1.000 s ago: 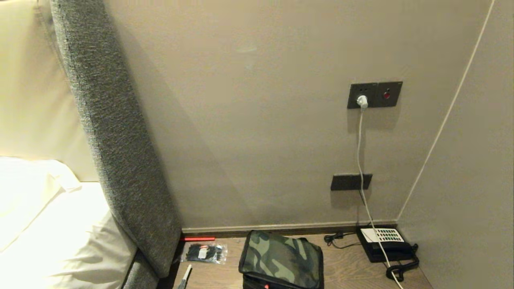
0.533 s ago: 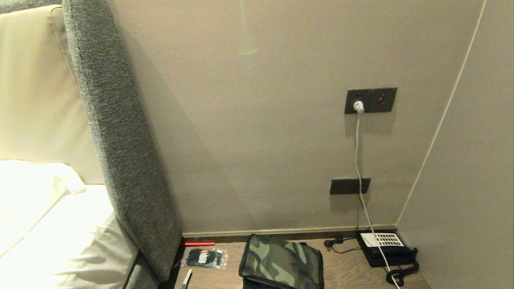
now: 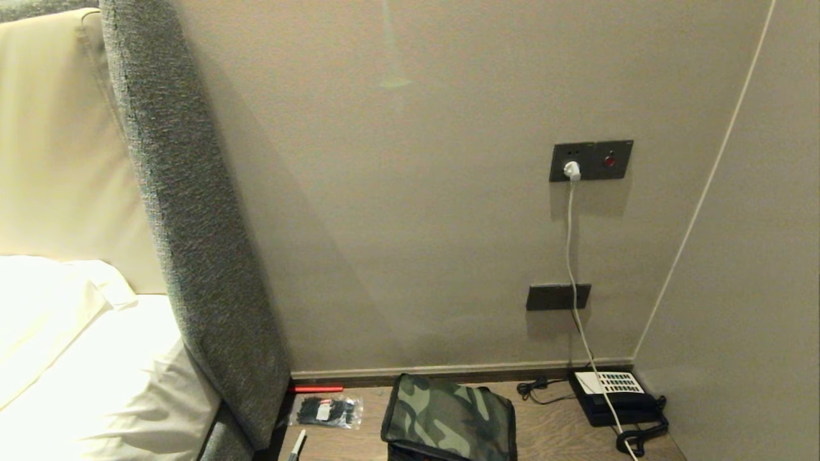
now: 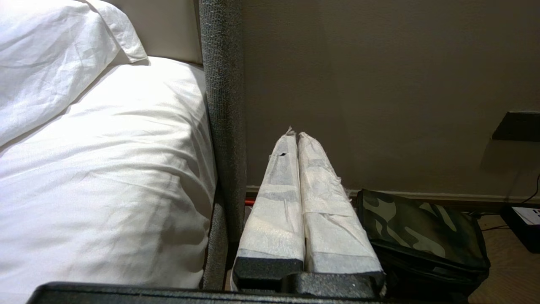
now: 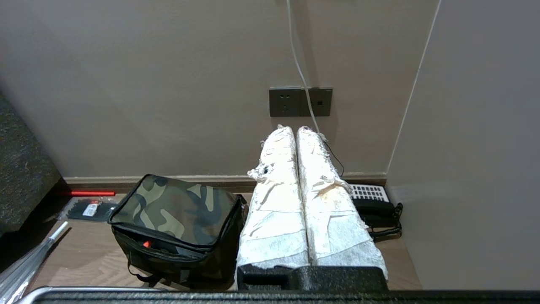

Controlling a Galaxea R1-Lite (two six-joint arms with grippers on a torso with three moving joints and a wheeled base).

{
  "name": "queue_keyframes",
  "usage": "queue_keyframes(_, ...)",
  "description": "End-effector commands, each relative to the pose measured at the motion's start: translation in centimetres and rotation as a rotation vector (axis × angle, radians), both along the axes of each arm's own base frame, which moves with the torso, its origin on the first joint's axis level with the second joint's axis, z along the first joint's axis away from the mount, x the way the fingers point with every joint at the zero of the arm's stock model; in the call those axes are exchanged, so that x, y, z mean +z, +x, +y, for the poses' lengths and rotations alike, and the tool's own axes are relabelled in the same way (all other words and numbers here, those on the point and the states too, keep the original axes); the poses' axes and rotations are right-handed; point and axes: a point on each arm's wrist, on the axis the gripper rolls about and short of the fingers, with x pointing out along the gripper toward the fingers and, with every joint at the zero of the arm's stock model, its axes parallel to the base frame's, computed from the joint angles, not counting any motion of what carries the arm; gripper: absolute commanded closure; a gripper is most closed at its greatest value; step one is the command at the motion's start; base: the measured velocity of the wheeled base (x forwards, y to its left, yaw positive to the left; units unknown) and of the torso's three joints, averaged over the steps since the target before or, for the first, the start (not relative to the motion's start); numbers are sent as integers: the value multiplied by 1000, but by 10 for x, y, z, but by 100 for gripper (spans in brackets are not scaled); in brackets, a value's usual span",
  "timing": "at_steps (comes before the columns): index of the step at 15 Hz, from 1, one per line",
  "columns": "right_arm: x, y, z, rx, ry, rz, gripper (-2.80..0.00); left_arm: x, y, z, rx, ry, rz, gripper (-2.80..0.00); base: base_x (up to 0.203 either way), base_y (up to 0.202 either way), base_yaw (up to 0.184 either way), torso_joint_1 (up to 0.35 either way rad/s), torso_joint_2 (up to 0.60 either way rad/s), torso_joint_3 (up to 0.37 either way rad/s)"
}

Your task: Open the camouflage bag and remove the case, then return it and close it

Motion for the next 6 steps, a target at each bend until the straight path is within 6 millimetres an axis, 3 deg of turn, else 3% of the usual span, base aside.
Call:
queue_keyframes(1, 0, 0, 0, 0, 5, 1, 0, -1, 0, 0, 1, 0, 2, 0, 0, 0, 0, 0, 0, 0)
queue_keyframes(6, 0, 0, 0, 0, 5, 1, 0, -1, 0, 0, 1, 0, 2, 0, 0, 0, 0, 0, 0, 0)
